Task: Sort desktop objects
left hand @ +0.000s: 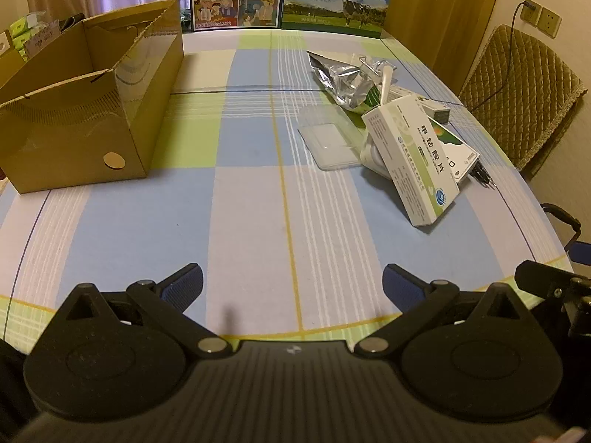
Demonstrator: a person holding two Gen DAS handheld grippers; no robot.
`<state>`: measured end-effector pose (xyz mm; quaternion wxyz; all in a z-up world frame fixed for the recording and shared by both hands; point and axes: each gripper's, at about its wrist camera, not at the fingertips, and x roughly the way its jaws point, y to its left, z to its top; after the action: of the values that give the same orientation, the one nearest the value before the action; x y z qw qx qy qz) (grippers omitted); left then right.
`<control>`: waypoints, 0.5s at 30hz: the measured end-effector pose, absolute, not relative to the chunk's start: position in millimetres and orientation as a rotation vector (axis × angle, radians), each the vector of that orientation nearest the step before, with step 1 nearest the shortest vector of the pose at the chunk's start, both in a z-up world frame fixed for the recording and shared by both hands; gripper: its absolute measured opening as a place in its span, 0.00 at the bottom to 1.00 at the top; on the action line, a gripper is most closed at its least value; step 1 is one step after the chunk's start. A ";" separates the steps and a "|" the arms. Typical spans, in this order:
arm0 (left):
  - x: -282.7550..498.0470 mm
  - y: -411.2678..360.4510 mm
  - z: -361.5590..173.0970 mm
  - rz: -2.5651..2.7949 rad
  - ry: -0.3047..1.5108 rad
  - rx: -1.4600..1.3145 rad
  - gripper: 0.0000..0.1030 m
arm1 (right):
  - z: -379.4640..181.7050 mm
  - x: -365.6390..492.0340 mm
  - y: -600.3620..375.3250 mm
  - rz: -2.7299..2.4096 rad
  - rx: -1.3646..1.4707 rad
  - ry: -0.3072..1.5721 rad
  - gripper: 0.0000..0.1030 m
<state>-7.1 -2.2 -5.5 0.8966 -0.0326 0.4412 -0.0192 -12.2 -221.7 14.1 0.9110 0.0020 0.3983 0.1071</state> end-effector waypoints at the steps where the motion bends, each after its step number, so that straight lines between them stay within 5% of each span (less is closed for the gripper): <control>1: -7.4 -2.4 -5.6 -0.040 0.914 -0.067 0.99 | 14.0 -12.2 -221.8 0.220 0.004 0.822 0.98; 15: -7.9 0.5 -7.0 -0.040 0.918 -0.072 0.99 | 11.3 -11.8 -221.5 0.219 0.002 0.834 0.98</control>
<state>-7.9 0.5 -7.0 0.8957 -0.0348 0.4429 -0.0193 -11.8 -221.5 11.3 0.9085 0.0009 0.4043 0.1059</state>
